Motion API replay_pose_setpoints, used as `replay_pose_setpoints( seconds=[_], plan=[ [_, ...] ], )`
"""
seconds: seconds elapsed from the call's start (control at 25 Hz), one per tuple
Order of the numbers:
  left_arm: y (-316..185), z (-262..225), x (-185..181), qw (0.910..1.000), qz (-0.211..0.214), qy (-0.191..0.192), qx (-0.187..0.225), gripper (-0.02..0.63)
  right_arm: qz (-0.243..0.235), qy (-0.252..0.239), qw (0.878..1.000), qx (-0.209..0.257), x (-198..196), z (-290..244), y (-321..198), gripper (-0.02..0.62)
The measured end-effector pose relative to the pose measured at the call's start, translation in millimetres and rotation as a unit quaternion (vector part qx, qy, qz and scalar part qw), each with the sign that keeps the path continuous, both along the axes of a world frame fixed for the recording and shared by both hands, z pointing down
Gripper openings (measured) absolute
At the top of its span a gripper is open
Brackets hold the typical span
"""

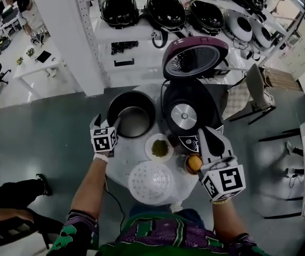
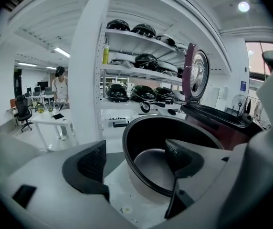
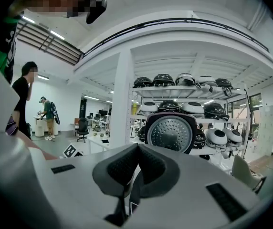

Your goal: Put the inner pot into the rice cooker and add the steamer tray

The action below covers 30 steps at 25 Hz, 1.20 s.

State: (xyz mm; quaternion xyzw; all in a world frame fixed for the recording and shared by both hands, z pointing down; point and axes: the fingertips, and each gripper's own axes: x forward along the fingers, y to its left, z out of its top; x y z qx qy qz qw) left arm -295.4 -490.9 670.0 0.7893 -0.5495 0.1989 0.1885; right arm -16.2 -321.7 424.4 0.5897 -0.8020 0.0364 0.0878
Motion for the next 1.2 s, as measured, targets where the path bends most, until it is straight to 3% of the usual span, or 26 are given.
replay_pose_setpoints(
  seconds=[0.4, 0.52, 0.72, 0.88, 1.2],
  plan=[
    [-21.9, 29.1, -3.3, 0.9981, -0.032, 0.017, -0.049, 0.396, 0.026, 0.009, 0.999, -0.021, 18.2, 13.8, 9.9, 0.006],
    [-21.6, 35.9, -2.9, 0.9969, -0.039, 0.027, -0.063, 0.348, 0.031, 0.008, 0.999, -0.023, 24.1, 16.4, 12.0, 0.006],
    [-23.8, 36.6, -4.8, 0.9961, -0.048, 0.023, -0.07, 0.206, 0.032, 0.005, 0.999, -0.025, 25.3, 17.5, 14.1, 0.006],
    [-26.9, 36.5, -6.8, 0.9954, -0.059, 0.015, -0.074, 0.184, 0.039, 0.008, 0.999, -0.026, 29.1, 18.1, 16.8, 0.006],
    [-31.4, 40.1, -6.5, 0.9944, -0.071, 0.029, -0.073, 0.063, 0.052, 0.006, 0.998, -0.032, 39.8, 23.2, 26.0, 0.006]
  ],
)
